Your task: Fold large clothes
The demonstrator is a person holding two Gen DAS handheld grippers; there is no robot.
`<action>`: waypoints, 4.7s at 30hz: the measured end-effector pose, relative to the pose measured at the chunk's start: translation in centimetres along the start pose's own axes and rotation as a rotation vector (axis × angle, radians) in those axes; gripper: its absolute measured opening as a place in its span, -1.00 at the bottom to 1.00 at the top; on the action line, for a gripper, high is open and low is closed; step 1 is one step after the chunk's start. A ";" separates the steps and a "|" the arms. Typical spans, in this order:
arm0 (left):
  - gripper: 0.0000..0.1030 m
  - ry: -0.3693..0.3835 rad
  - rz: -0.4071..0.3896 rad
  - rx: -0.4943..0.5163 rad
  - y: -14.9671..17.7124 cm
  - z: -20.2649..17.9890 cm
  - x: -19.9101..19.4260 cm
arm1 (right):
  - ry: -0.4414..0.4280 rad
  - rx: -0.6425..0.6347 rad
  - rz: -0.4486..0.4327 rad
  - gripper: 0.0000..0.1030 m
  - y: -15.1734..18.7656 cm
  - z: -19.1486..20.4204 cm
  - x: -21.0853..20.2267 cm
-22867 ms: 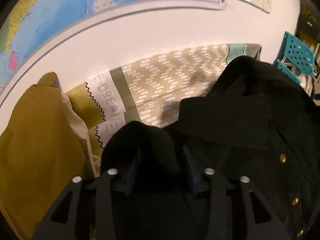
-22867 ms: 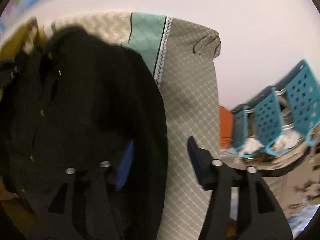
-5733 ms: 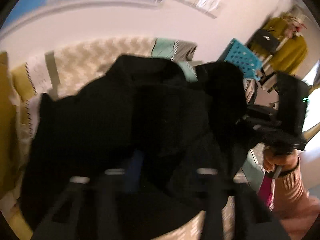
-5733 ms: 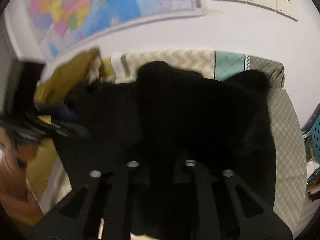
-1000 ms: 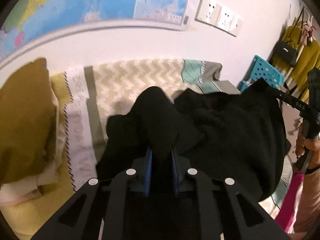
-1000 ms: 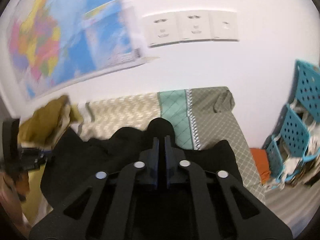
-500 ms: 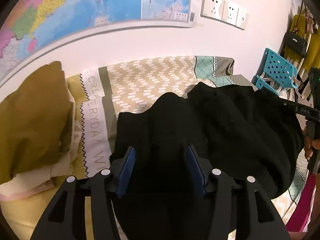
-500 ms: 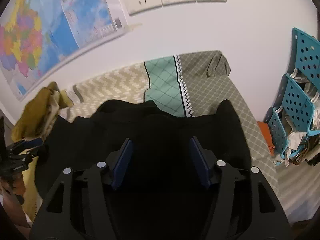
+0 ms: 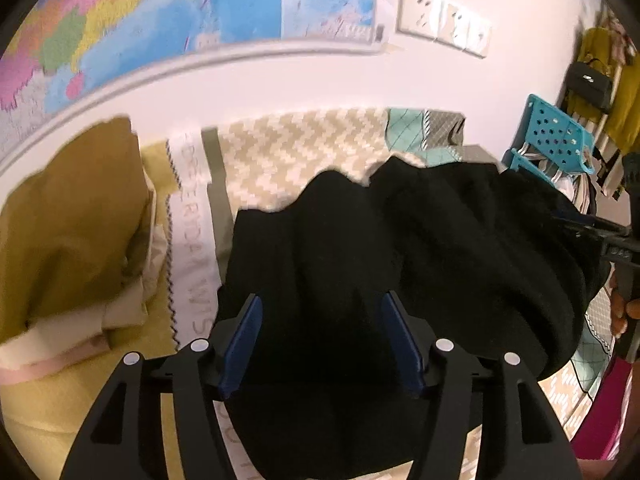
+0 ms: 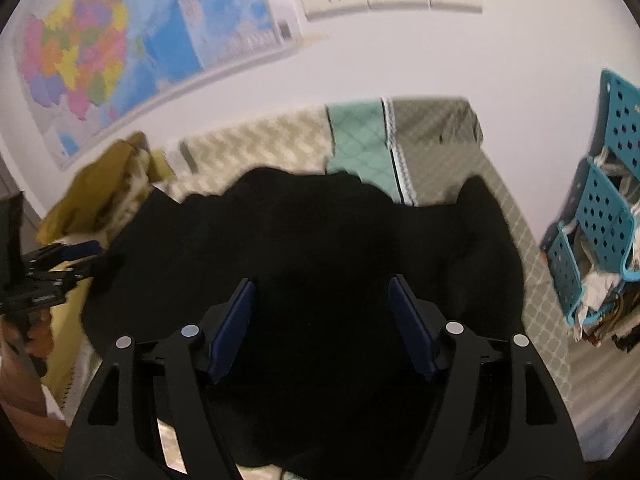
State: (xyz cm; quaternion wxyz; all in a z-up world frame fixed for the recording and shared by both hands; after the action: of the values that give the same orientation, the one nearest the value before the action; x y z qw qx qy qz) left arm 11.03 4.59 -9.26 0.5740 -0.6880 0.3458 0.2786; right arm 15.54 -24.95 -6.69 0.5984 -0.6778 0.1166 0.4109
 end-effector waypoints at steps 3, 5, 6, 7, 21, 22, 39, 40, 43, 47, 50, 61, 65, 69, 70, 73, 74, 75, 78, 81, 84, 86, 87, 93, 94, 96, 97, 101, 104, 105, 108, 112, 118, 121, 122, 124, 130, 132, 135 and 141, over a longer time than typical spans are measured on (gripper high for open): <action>0.16 -0.016 0.024 -0.018 0.4 0.7 0.9 | -0.002 0.040 0.035 0.33 0.7 -1.0 2.2; 0.17 -0.005 0.037 -0.044 0.6 1.2 1.0 | 0.001 0.046 0.032 0.33 0.8 -1.1 2.5; 0.17 -0.003 0.035 -0.052 0.6 1.3 0.8 | 0.006 0.041 0.030 0.33 0.7 -0.9 2.4; 0.18 0.004 0.027 -0.061 0.5 1.5 0.3 | 0.008 0.040 0.025 0.33 0.7 -0.8 2.0; 0.42 0.160 0.083 0.007 6.5 -0.4 -3.1 | -0.065 -0.053 -0.067 0.64 4.5 3.3 -5.3; 0.45 0.160 0.084 0.032 7.0 -1.1 -2.8 | -0.056 -0.077 -0.047 0.69 5.1 3.8 -5.1; -0.83 0.129 -0.018 0.036 2.3 -2.3 -3.8 | 0.037 -0.031 -0.094 -0.95 4.8 0.9 -5.9; -0.83 0.116 0.015 0.040 3.1 -2.2 -2.8 | 0.029 -0.022 -0.059 -0.91 5.3 0.9 -4.7; -0.67 0.108 0.053 0.040 4.7 -2.0 -1.6 | 0.003 -0.026 0.016 -0.80 6.4 1.6 -2.2; -0.03 0.124 0.002 -0.029 4.6 0.2 -3.7 | -0.074 0.037 -0.068 0.23 6.0 1.3 -4.7; -0.03 0.173 0.025 -0.099 5.5 2.0 -4.7 | -0.096 0.075 -0.115 0.43 6.4 0.9 -6.9; 0.11 0.412 0.235 -0.189 11.2 0.4 -3.9 | -0.365 0.424 -0.074 0.67 12.7 -0.7 -6.8; 0.13 0.467 0.304 -0.226 10.7 -1.2 -1.8 | -0.387 0.460 -0.091 0.68 12.2 -0.9 -5.7; 0.16 0.476 0.321 -0.317 9.6 -1.6 0.4 | -0.387 0.483 -0.105 0.71 11.3 -1.2 -4.9; 0.17 0.483 0.313 -0.343 9.0 -1.7 0.9 | -0.379 0.488 -0.105 0.71 11.3 -1.3 -4.7; 0.18 0.493 0.293 -0.413 7.8 -1.4 1.8 | -0.370 0.499 -0.111 0.74 11.0 -1.5 -4.4; 0.18 0.496 0.287 -0.427 7.6 -1.4 2.0 | -0.366 0.507 -0.114 0.74 10.8 -1.6 -4.3; 0.18 0.499 0.277 -0.443 7.3 -1.4 2.2 | -0.365 0.514 -0.117 0.75 10.7 -1.7 -4.2; 0.18 0.483 0.218 -0.474 6.2 -1.6 2.7 | -0.357 0.553 -0.139 0.81 10.4 -2.2 -3.9; 0.20 0.468 0.155 -0.465 5.8 -1.8 2.5 | -0.354 0.585 -0.153 0.86 10.0 -2.5 -3.7; 0.19 0.479 0.136 -0.466 5.8 -1.9 2.3 | -0.344 0.594 -0.146 0.84 10.2 -2.3 -3.8; 0.19 0.519 0.136 -0.497 5.8 -1.2 2.1 | -0.350 0.612 -0.142 0.84 10.5 -2.3 -4.1; 0.19 0.541 0.134 -0.513 5.9 -0.8 1.9 | -0.360 0.631 -0.147 0.85 10.8 -2.3 -4.4; 0.20 0.539 0.121 -0.514 5.4 -0.7 1.4 | -0.331 0.625 -0.127 0.91 9.9 -2.2 -3.3; 0.20 0.537 0.107 -0.506 5.2 -0.8 1.1 | -0.310 0.617 -0.120 0.91 9.5 -2.2 -2.9; 0.22 0.527 0.086 -0.492 4.8 -1.0 0.8 | -0.266 0.606 -0.120 0.92 8.8 -2.2 -2.1; 0.22 0.519 0.089 -0.493 4.5 -1.0 1.0 | -0.248 0.603 -0.121 0.91 8.4 -2.3 -1.8; 0.22 0.532 0.110 -0.529 4.4 -0.3 1.4 | -0.227 0.644 -0.124 0.91 8.6 -2.6 -1.9; 0.24 0.515 0.108 -0.508 4.9 -0.1 1.3 | -0.236 0.676 -0.132 0.87 9.9 -3.2 -3.2; 0.26 0.519 0.111 -0.511 5.0 0.0 1.4 | -0.225 0.692 -0.133 0.87 10.5 -3.6 -3.6; 0.27 0.525 0.118 -0.518 5.1 0.3 1.5 | -0.138 0.716 -0.114 0.87 12.1 -4.7 -4.8; 0.29 0.501 0.107 -0.490 5.1 0.1 1.5 | -0.154 0.725 -0.115 0.91 12.1 -5.3 -4.6; 0.34 0.493 0.112 -0.493 4.6 -0.1 1.8 | -0.164 0.677 -0.107 0.92 9.1 -5.1 -2.1; 0.39 0.477 0.110 -0.490 4.1 -0.4 2.1 | -0.201 0.674 -0.158 0.92 7.4 -4.7 -1.8; 0.43 0.472 0.108 -0.489 3.9 -0.7 2.1 | -0.219 0.652 -0.188 0.92 6.7 -4.4 -2.0; 0.51 0.468 0.101 -0.490 3.5 -1.1 2.3 | -0.198 0.609 -0.205 0.91 6.3 -4.1 -1.9; 0.67 0.409 0.132 -0.513 3.4 -1.2 4.0 | -0.208 0.658 -0.132 0.91 7.6 -4.1 -0.7; 0.79 0.417 0.141 -0.542 3.2 -1.2 4.6 | -0.218 0.667 -0.145 0.92 7.6 -4.1 -0.5; 0.87 0.387 0.141 -0.542 2.6 -1.8 5.1 | -0.187 0.593 -0.110 0.92 6.8 -3.4 0.5; 0.34 0.283 0.108 -0.465 2.1 -2.9 5.6 | -0.178 0.517 -0.088 0.05 5.8 -2.7 1.1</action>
State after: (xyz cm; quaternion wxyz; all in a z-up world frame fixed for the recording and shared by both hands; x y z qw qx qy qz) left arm 12.74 0.66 -14.31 0.3308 -0.8139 0.3855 0.2820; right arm 13.60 -28.51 -11.80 0.7768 -0.4680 0.1349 0.3992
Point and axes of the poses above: each gripper's, at about its wrist camera, not at the fingertips, and x roughly the way its jaws point, z to its left, y to its underside, the point moved 6 cm from there along x, roughly the way its jaws point, and after that the axes turned 14 degrees about -x, right-handed, at the moved point
